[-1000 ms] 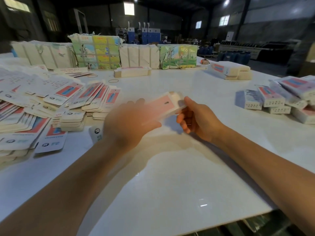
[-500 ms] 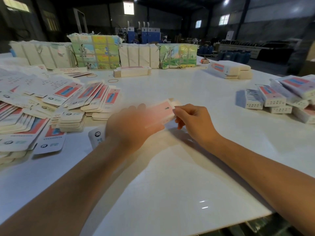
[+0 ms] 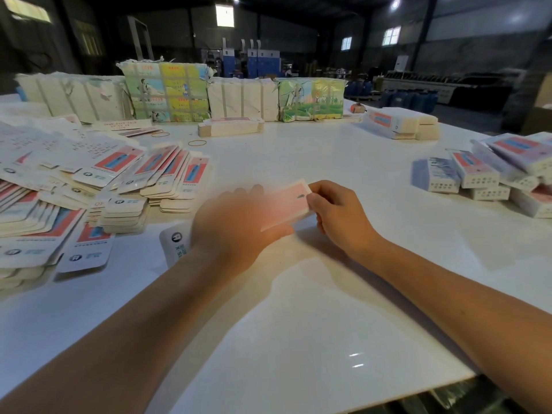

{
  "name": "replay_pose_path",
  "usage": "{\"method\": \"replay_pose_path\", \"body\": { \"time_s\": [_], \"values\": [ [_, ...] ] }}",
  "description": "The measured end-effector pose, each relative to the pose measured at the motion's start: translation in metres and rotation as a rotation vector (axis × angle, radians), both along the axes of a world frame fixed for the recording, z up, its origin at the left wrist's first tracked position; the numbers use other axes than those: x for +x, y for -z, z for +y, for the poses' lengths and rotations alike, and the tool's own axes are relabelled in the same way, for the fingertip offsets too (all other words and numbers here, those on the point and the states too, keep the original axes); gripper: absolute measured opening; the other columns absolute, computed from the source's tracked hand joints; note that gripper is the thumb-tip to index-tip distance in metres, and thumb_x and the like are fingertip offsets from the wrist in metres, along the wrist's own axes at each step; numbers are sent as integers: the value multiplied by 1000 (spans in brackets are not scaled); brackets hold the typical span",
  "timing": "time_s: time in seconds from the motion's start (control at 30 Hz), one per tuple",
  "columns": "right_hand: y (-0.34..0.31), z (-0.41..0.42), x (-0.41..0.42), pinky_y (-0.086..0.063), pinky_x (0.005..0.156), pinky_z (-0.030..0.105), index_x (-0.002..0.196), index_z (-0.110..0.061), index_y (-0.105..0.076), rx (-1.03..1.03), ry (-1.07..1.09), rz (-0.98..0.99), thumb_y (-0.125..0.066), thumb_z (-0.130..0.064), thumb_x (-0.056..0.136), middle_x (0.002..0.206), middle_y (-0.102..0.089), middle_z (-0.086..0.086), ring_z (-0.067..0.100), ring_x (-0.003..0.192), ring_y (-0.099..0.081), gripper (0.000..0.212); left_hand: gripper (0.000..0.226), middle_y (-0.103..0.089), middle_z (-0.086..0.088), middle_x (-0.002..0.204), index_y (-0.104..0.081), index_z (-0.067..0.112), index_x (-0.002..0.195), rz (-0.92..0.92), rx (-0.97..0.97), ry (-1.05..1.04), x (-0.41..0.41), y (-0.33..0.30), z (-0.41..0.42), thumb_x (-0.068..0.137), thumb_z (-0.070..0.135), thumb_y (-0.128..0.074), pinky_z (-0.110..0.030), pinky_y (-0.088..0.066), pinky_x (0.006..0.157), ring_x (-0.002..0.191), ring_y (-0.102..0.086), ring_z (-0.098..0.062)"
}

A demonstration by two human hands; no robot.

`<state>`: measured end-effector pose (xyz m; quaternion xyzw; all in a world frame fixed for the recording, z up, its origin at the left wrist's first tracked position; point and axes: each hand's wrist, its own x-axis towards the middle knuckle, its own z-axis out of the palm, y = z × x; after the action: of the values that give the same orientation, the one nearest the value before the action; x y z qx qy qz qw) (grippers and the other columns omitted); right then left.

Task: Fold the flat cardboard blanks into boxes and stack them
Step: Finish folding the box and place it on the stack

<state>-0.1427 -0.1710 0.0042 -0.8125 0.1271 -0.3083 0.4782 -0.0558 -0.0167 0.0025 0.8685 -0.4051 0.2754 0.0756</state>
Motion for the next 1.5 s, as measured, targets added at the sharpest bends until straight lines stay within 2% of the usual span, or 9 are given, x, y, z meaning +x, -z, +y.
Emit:
{"method": "replay_pose_path", "body": {
  "time_s": [0.1, 0.17, 0.27, 0.37, 0.6, 0.9, 1.2, 1.33, 1.5],
  "values": [
    [-3, -6, -3, -41, 75, 18, 88, -20, -64, -248, 141, -36, -58, -18, 91, 95, -55, -5, 4, 85, -52, 8, 87, -58, 2, 112, -37, 23, 131, 31, -31, 5, 0, -1, 1, 66, 77, -16, -26, -42, 66, 91, -58, -15],
    [-4, -10, -3, -40, 96, 27, 115, -19, -60, -273, 238, -57, -69, -25, 84, 122, -42, 2, 15, 114, -44, 32, 86, -59, 2, 108, -39, 22, 127, 52, -69, 10, 0, -2, 1, 66, 78, -16, -27, -41, 65, 88, -57, -16],
    [-8, -15, 0, -46, 95, 38, 144, -17, -29, 430, 3, 15, -73, -19, 79, 137, -43, 8, 24, 115, -52, 78, 85, -59, 3, 107, -40, 24, 125, 60, -78, 19, -2, -2, 0, 65, 79, -17, -26, -39, 64, 87, -56, -15],
    [-9, -15, 0, -59, 70, 34, 114, 2, -55, 881, -299, 39, -64, -8, 79, 95, -71, 16, 28, 85, -70, 37, 86, -58, 4, 109, -38, 25, 127, 56, -45, 31, -5, -3, -1, 64, 80, -16, -24, -38, 63, 90, -55, -13],
    [8, 7, 3, -46, 58, 6, 113, -15, -52, -289, 78, 8, -34, -29, 102, 93, -62, -3, 4, 76, -62, 25, 76, -55, -1, 114, -26, 17, 136, -94, 34, -45, -14, 2, -6, 83, 71, -28, -23, -39, 71, 96, -57, -16],
    [-8, 3, 1, -60, 72, 36, 83, -5, -67, 463, -117, -140, -31, -2, 97, 74, -73, 6, 22, 76, -71, 39, 95, -54, -2, 121, -22, 16, 143, -95, -2, -35, -15, 0, -2, 67, 70, 0, -24, -40, 72, 99, -56, -16],
    [-7, 6, -4, -55, 78, 34, 79, -28, -63, 203, -61, -192, -29, -8, 101, 77, -66, -8, 14, 80, -65, 44, 97, -58, -8, 118, -31, 12, 142, -96, -22, -10, -20, -3, -1, 71, 71, -3, -29, -44, 74, 98, -58, -23],
    [-2, 15, -6, -51, 70, 13, 108, -22, -54, 5, -58, -125, -41, -18, 99, 91, -61, -11, 5, 85, -62, 16, 90, -62, -12, 104, -42, 7, 136, -78, -27, -28, -23, -5, -2, 77, 69, -13, -32, -45, 67, 86, -60, -27],
    [-4, 19, -10, -41, 70, -1, 134, -23, -36, -185, -82, 9, -57, -20, 92, 107, -54, -15, 0, 91, -56, 47, 78, -65, -11, 78, -62, 2, 114, -168, -33, -34, -25, -5, 1, 87, 64, -23, -27, -46, 53, 62, -62, -25]
  ]
}}
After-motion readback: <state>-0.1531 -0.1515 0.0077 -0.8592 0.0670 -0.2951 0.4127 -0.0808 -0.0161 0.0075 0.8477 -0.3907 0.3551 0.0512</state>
